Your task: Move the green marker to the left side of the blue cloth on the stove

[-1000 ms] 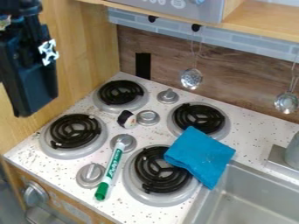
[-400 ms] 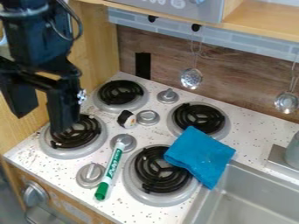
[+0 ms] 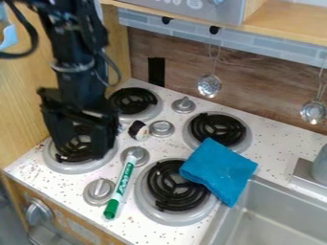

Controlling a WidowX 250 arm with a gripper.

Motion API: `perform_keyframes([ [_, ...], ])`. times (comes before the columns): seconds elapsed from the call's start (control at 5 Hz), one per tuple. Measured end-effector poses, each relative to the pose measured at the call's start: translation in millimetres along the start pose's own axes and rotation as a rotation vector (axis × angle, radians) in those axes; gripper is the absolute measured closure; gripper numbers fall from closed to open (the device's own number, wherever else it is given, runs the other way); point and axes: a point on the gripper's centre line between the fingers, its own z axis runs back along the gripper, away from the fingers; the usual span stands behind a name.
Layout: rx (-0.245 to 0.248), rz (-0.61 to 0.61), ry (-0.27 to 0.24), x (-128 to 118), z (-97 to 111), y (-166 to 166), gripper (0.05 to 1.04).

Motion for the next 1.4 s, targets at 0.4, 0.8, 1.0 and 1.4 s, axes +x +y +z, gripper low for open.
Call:
perform_keyframes([
  [0.4, 0.101, 0.099, 0.023, 23, -60, 12, 0.083],
  [0.8, 0.134, 0.091, 0.017, 15, -80, 15, 0.083],
  [1.0, 0.140, 0.044, 0.021, 17, -96, 15, 0.083],
  [1.4, 0.123, -0.066, 0.031, 16, -103, -3, 0.083],
])
